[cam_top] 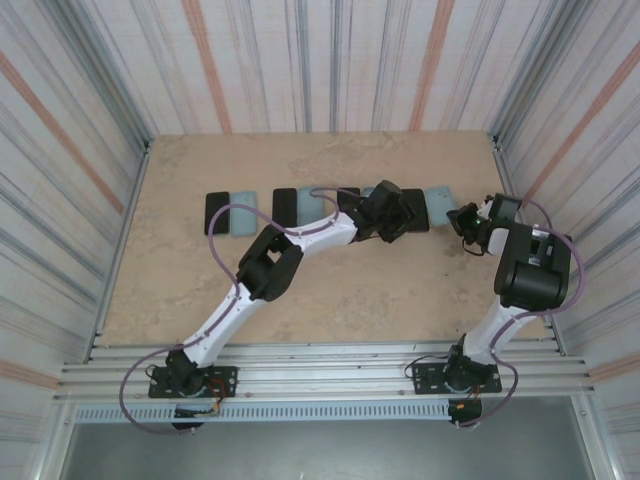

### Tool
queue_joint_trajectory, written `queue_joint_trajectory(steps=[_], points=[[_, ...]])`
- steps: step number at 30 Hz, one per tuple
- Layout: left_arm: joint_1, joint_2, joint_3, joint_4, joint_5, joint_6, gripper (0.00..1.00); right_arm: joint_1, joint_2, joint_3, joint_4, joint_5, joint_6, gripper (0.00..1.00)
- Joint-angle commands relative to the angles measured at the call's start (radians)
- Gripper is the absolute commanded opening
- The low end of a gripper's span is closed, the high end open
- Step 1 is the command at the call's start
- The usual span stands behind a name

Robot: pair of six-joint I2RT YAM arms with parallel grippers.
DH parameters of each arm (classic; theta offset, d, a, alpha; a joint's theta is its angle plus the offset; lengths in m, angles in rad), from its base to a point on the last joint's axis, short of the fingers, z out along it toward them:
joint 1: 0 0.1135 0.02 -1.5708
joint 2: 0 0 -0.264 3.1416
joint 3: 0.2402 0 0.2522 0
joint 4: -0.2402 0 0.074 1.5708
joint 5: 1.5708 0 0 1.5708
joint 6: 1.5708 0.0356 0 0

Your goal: Take the phone out of the phone case

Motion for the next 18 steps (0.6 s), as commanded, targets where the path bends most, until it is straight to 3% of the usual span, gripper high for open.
queue_joint_trajectory(steps=[1, 15, 18], points=[[0.011, -0.095, -0.027, -0.011, -0.001, 0.034, 0.73, 0.007, 0.022, 0.032, -0.025, -0.006, -0.037, 0.00], [0.031, -0.200, -0.057, 0.011, 0.036, 0.111, 0.74, 0.006, 0.037, 0.082, -0.105, 0.011, -0.088, 0.30], [0.038, -0.227, -0.074, 0.017, 0.043, 0.131, 0.74, 0.005, 0.022, 0.082, -0.128, 0.023, -0.106, 0.30]])
